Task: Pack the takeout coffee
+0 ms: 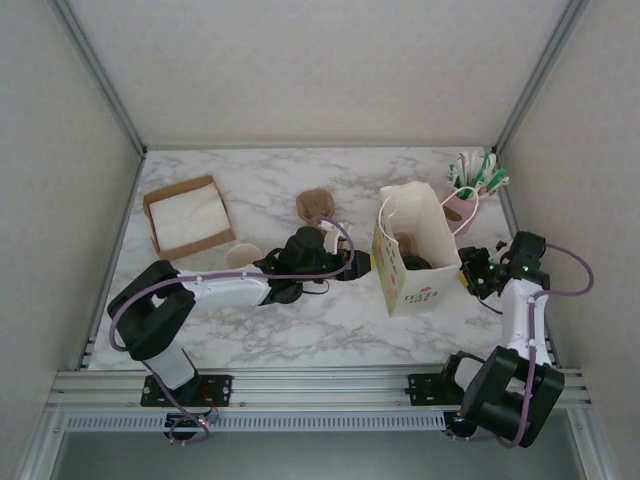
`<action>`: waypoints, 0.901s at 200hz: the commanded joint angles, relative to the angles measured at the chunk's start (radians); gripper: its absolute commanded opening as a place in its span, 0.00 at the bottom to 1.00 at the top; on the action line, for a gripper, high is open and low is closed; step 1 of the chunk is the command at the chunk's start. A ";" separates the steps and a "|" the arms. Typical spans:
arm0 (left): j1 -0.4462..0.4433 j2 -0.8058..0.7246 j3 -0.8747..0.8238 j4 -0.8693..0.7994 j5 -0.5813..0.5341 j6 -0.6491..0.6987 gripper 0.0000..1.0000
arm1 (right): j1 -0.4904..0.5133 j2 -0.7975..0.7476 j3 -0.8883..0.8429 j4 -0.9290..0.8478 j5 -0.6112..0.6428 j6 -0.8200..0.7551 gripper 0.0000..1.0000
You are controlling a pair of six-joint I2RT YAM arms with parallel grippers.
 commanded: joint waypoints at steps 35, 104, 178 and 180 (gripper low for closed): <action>0.000 0.015 0.012 0.045 0.012 -0.011 0.43 | 0.057 0.075 -0.021 0.132 -0.051 0.054 0.50; 0.017 0.002 0.010 0.035 0.007 -0.002 0.43 | 0.142 0.139 -0.012 0.193 -0.023 0.095 0.50; 0.031 -0.009 0.010 0.035 0.008 -0.001 0.43 | 0.226 0.161 -0.008 0.230 0.010 0.141 0.50; 0.032 -0.008 0.010 0.036 0.007 -0.001 0.43 | 0.226 0.163 -0.009 0.230 0.011 0.143 0.50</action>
